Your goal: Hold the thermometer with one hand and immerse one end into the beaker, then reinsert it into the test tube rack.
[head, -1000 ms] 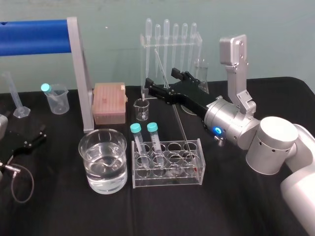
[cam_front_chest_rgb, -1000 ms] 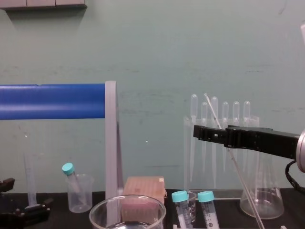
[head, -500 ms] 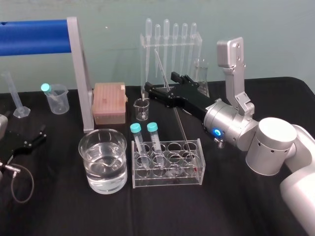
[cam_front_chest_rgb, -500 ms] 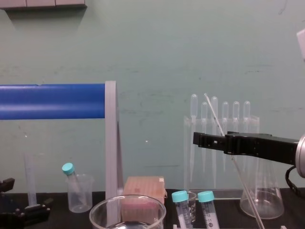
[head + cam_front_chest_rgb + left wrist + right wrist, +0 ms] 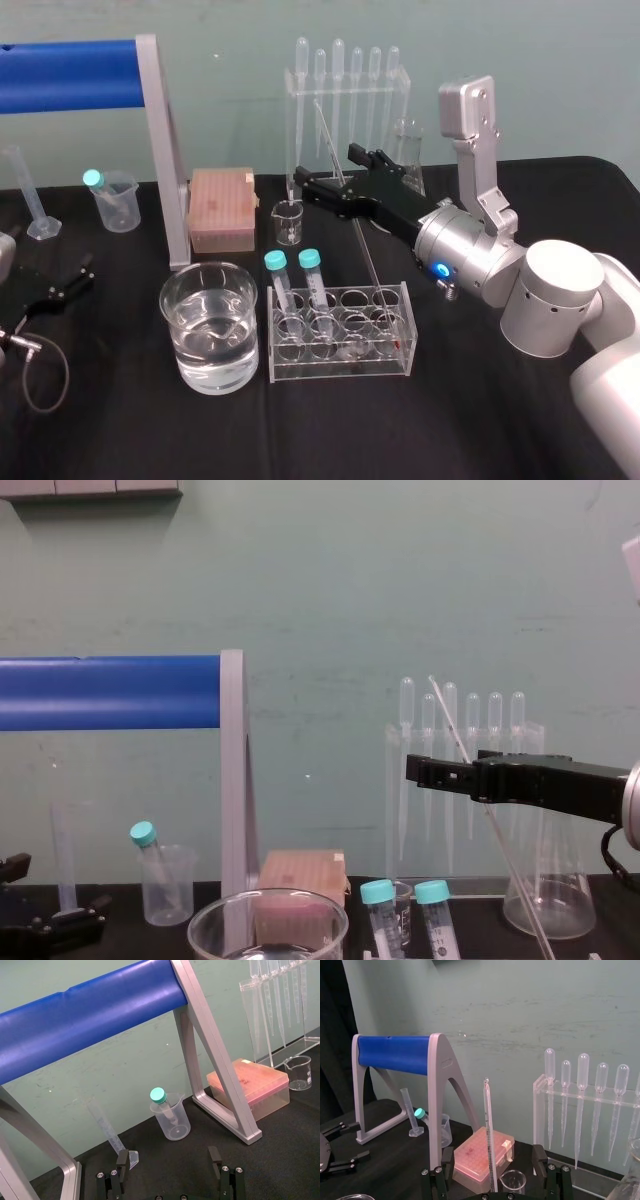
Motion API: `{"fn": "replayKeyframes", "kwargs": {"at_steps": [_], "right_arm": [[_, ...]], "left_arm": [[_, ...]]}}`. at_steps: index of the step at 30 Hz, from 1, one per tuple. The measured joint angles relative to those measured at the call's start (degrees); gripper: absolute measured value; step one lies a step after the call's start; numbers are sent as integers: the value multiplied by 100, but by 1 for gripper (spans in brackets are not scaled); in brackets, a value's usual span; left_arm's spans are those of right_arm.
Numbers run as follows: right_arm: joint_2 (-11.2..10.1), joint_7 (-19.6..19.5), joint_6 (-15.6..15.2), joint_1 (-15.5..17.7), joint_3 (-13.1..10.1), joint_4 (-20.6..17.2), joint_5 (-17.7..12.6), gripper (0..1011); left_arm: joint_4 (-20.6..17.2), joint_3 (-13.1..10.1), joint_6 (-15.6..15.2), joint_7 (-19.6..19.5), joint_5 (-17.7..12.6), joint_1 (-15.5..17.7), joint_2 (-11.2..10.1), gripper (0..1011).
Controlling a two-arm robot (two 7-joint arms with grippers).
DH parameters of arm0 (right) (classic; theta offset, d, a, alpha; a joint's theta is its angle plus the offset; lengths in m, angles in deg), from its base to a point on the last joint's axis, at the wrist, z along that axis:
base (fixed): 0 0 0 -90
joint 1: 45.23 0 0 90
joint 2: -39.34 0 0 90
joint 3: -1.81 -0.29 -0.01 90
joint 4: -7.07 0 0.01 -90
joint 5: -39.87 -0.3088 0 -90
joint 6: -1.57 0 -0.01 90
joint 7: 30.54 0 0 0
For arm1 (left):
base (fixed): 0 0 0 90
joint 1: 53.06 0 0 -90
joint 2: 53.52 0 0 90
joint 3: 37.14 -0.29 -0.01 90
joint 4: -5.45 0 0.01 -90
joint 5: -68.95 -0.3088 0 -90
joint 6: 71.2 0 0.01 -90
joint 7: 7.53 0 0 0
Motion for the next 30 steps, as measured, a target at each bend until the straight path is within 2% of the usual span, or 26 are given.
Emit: {"fn": "replayKeyframes", "kwargs": {"at_steps": [7,13,30], "right_arm": [[3,0,-7,-2,-1,0,-6,1003],[4,-1,-9,-3,-1,2,-13,908],[4,-9,-16,-3,-1,7,-23,367]], "left_arm": [[0,0,0,0,0,0,0,1008],[0,0,0,0,0,0,0,1008],[0,0,0,0,0,0,0,1008]]}}
